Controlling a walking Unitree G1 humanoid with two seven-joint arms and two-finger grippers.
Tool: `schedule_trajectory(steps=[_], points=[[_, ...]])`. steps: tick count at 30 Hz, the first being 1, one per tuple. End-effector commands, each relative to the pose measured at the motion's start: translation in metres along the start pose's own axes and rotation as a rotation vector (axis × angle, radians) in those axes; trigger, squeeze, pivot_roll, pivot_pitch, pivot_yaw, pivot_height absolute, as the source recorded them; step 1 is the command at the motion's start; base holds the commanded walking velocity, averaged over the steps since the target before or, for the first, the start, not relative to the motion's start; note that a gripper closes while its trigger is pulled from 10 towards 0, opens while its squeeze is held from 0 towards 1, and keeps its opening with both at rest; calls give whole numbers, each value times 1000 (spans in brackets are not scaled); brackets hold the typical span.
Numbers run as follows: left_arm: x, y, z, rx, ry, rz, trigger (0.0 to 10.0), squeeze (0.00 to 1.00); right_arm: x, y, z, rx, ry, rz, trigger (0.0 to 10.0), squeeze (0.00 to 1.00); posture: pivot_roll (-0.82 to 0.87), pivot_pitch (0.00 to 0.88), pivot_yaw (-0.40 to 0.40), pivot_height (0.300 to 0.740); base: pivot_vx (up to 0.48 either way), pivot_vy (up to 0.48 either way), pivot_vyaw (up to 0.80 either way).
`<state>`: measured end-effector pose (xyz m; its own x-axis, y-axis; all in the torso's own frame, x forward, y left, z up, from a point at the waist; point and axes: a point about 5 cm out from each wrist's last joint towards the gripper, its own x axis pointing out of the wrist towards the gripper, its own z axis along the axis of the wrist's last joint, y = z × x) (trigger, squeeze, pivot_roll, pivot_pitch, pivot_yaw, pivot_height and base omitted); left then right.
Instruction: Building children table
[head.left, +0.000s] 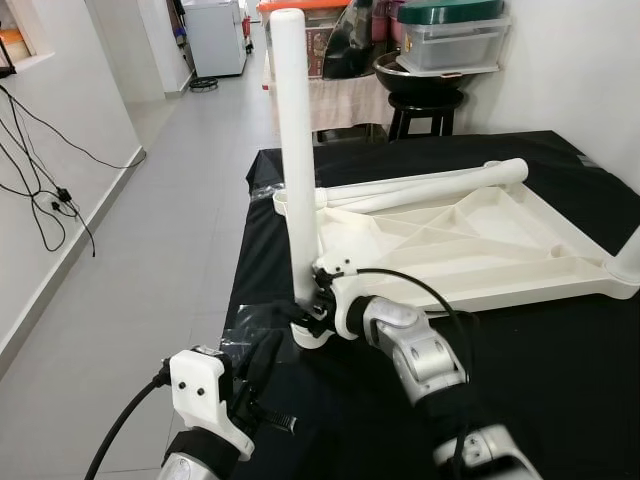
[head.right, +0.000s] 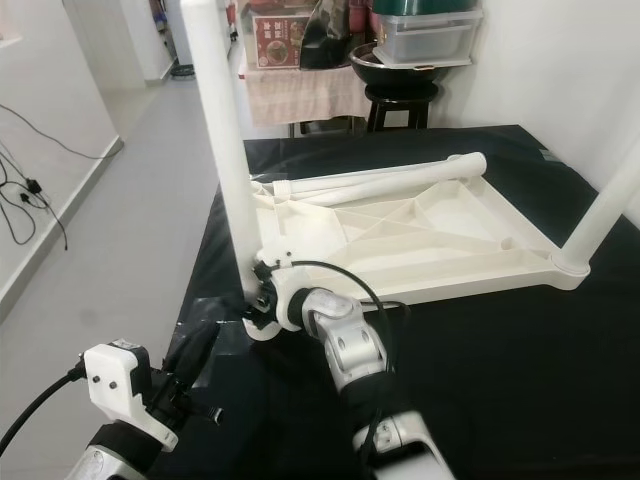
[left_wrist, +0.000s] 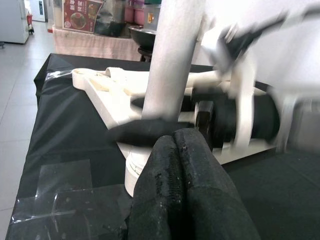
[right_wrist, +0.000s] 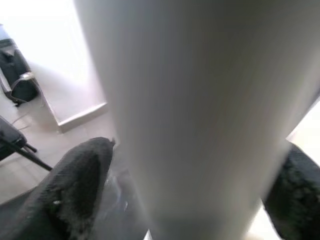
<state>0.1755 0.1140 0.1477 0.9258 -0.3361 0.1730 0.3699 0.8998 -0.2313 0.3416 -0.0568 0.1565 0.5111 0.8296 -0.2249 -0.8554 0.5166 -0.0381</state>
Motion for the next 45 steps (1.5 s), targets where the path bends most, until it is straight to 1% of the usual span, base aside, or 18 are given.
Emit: schedule_trajectory(steps=[1,3,4,6,7,11,12,13,14,15,17,30,31,32,34,36,44,45], points=[[0,2,-4,-3,19,5,10000,0,5,2,12,-53,-31,125,10000,1000,-13,4,25,740,0,0,0],[0,2,-4,-4,19,3,10000,0,5,-1,15,-70,-23,174,10000,925,-13,4,25,740,0,0,0],[0,1,-4,-5,19,3,10000,0,4,-3,19,-74,-33,240,10000,706,-6,2,30,740,0,0,0],[0,1,-4,-5,19,2,10000,0,4,-5,23,-71,-50,303,10000,706,-6,2,30,740,0,0,0],[0,1,-4,-5,19,3,10000,0,4,-7,27,-57,-60,346,10000,0,-1,2,31,740,0,0,0],[0,1,-4,-4,19,4,10000,0,3,-10,29,-35,-56,425,10000,0,1,1,31,740,0,0,0],[0,1,-4,-3,19,3,10000,0,4,-11,27,-23,-43,440,8078,0,2,2,30,740,0,0,0],[0,1,-4,-3,19,3,10000,0,4,-11,27,-23,-43,440,8078,0,2,2,30,740,0,0,0],[0,1,-4,-3,20,3,10000,0,4,-13,26,-16,-36,452,3490,0,6,3,30,740,0,0,0],[0,0,-4,-2,20,2,10000,0,5,-14,25,-6,-37,451,549,0,7,5,29,740,0,0,0],[0,0,-4,-2,20,2,10000,0,5,-15,24,0,-39,450,0,0,7,5,29,740,0,0,0],[0,0,-1,-4,16,0,10000,0,-13,-31,-2,14,-29,233,0,0,-5,31,32,740,0,0,0],[-1,1,0,-3,17,-1,10000,0,-8,-37,-12,73,-12,-115,0,0,-1,38,21,740,0,0,0],[-2,2,2,-1,17,0,10000,0,-9,-22,-28,156,18,-287,0,0,-4,51,28,740,0,0,0],[-3,3,3,0,17,1,10000,0,-13,-11,-38,219,41,-399,0,0,-6,56,31,740,0,0,0],[-3,4,3,2,18,2,10000,0,-13,3,-39,172,40,-408,0,0,-22,54,50,740,0,0,0],[-1,5,1,3,22,0,10000,0,4,-2,-31,112,39,-342,0,0,-7,38,42,740,0,0,0],[-1,5,1,5,19,6,10000,0,6,0,-28,96,34,-299,10000,0,-2,35,39,740,0,0,0]])
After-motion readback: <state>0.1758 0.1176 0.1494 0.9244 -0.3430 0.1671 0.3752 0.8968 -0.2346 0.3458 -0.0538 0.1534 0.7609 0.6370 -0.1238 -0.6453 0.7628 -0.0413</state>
